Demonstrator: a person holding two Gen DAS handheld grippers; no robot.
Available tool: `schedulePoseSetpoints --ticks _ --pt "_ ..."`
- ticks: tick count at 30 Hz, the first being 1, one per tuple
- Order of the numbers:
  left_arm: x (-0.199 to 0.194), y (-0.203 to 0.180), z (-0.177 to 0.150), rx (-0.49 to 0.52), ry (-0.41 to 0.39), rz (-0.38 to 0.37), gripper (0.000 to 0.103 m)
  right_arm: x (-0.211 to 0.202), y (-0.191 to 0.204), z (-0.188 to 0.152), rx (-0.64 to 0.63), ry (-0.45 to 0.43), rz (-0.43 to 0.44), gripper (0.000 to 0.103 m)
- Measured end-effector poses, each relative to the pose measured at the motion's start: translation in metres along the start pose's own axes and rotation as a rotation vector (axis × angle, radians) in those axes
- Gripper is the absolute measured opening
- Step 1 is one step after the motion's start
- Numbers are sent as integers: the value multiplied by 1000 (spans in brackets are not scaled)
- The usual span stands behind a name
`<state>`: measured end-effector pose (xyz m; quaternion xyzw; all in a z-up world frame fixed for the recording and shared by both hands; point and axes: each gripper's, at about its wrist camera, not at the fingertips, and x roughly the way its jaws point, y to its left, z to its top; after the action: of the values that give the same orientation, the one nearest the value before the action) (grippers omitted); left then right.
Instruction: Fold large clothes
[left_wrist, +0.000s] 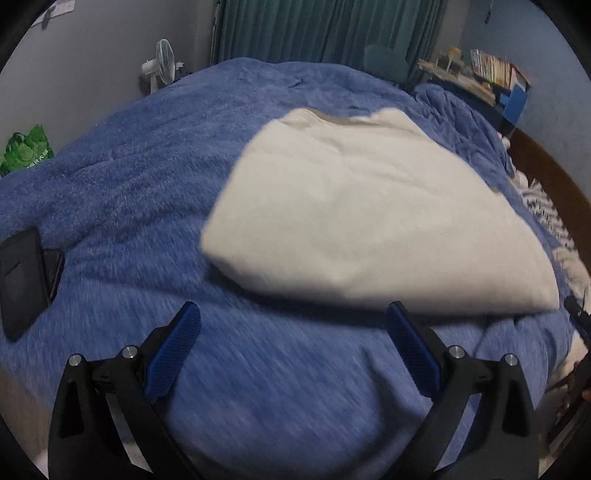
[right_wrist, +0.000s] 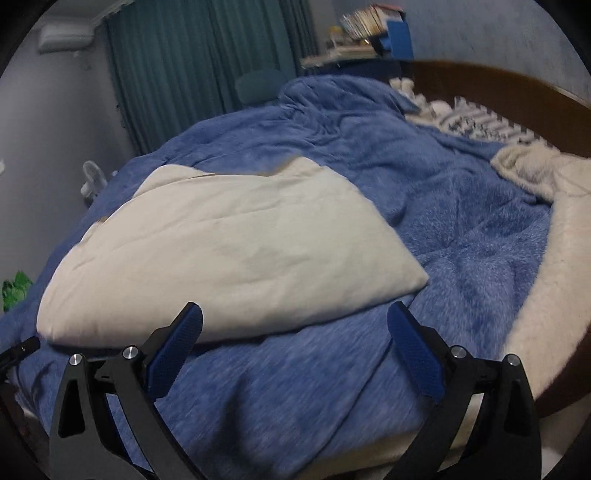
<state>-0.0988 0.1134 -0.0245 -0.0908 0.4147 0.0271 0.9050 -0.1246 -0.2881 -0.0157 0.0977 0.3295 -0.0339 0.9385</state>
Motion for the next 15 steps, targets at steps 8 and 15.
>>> schedulePoseSetpoints --ticks 8,15 --pt "-17 -50 -34 127 -85 9 96 -19 34 -31 -103 -26 -53 96" --pt "-9 -66 -44 175 -82 60 96 -12 62 -53 -193 -23 -49 96"
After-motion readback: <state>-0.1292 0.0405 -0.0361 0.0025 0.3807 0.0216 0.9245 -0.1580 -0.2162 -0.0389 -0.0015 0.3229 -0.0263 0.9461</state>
